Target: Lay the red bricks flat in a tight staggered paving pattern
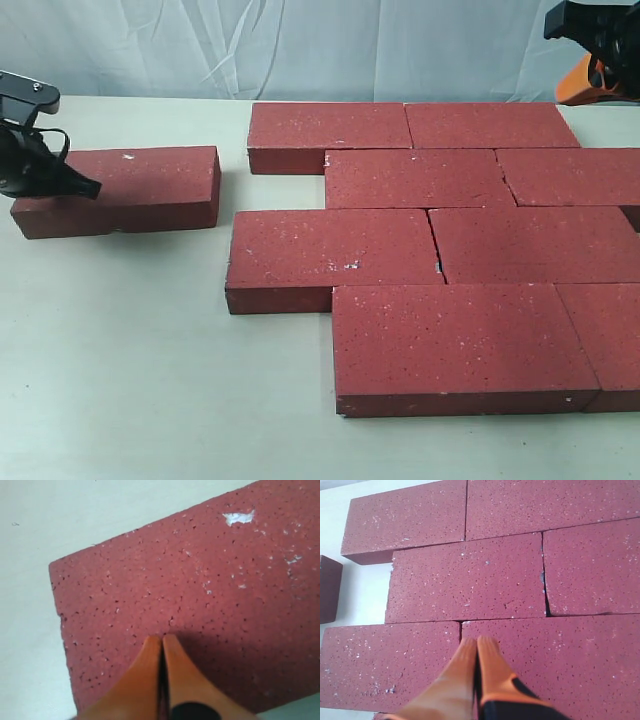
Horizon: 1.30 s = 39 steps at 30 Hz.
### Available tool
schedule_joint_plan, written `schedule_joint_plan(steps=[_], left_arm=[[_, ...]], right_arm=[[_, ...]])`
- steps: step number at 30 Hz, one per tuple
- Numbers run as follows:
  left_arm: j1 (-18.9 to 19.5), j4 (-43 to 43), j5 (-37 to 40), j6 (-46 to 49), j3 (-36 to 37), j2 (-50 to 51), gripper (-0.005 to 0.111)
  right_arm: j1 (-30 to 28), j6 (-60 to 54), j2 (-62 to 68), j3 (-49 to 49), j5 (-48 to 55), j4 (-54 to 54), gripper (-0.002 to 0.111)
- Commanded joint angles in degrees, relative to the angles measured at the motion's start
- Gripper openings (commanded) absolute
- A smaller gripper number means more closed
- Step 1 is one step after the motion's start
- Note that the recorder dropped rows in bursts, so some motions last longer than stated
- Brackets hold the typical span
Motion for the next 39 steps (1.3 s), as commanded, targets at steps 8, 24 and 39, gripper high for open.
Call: schedule_joint_plan(steps=[8,24,39], left_arm=[[-0.39,-7.18,-0.14,-0.66,-0.31,-6.94,0.000],[-5.52,-5.40,7.79,-21.21,-3.48,-4.57,0.000],[-14.01,37.27,14.64,-62.43,-11.40,0.01,0.011]], right_arm=[[-0.27,-0.36,0.10,0.19,-0.86,-0.04,-0.001],[-0.27,-0.36,0.10,0.19,-1.10,-0.05,-0.001],[-0.27,-0.36,0.10,0.19,-1.10,0.08,-0.001]])
